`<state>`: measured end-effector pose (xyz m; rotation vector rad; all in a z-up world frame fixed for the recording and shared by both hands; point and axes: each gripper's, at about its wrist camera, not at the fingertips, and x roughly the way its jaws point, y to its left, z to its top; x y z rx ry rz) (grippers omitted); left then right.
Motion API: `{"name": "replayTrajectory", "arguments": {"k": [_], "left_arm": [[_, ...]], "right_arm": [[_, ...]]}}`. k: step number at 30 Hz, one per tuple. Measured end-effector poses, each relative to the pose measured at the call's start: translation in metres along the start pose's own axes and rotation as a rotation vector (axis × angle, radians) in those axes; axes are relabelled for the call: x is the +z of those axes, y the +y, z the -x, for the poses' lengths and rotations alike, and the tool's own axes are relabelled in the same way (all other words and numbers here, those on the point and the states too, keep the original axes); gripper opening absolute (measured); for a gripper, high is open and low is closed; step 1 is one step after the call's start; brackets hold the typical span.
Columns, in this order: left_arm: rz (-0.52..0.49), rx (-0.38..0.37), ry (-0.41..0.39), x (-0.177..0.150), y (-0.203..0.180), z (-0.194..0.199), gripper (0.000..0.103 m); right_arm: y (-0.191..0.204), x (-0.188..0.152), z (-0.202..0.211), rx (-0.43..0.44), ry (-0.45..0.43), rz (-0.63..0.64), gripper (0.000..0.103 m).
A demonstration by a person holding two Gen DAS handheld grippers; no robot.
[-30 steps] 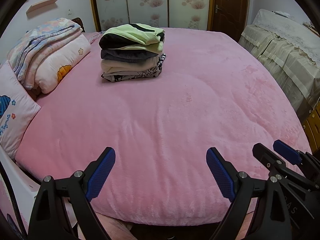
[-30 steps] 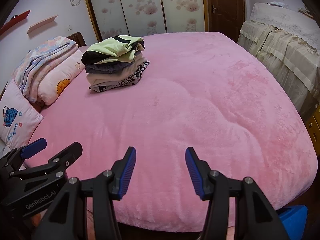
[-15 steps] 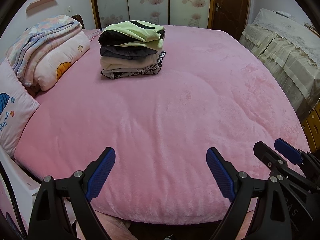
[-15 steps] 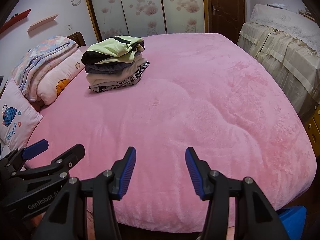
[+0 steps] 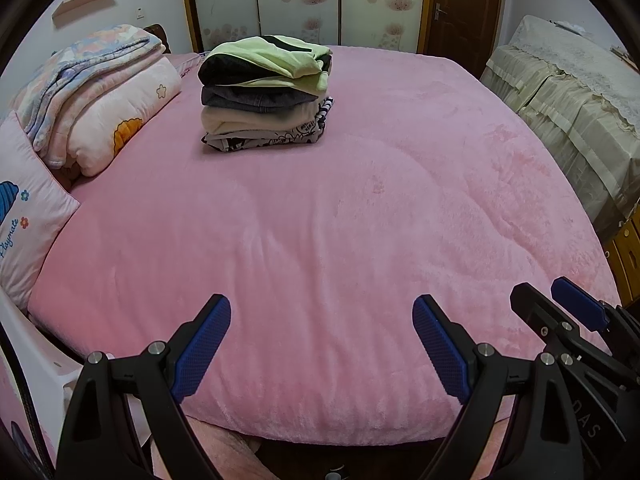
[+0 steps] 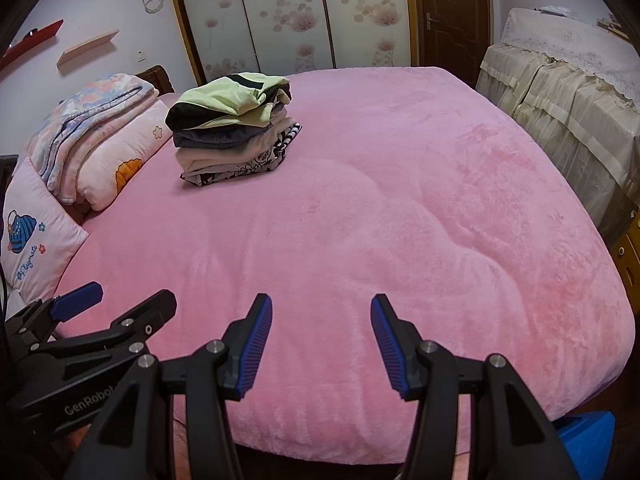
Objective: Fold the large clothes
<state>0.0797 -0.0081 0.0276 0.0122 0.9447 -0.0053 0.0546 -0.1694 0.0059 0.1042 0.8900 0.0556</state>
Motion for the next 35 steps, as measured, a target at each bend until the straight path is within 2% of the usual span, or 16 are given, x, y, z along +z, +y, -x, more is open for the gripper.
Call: {"name": "replayTrajectory", "arguments": {"k": [35], "left_arm": [[0.0, -0.006, 0.033, -0.0033, 0.0035, -0.0083, 0.091]], "right_arm": [[0.0, -0.0024, -0.0005, 0.005, 0.009, -0.001, 0.052]]}}
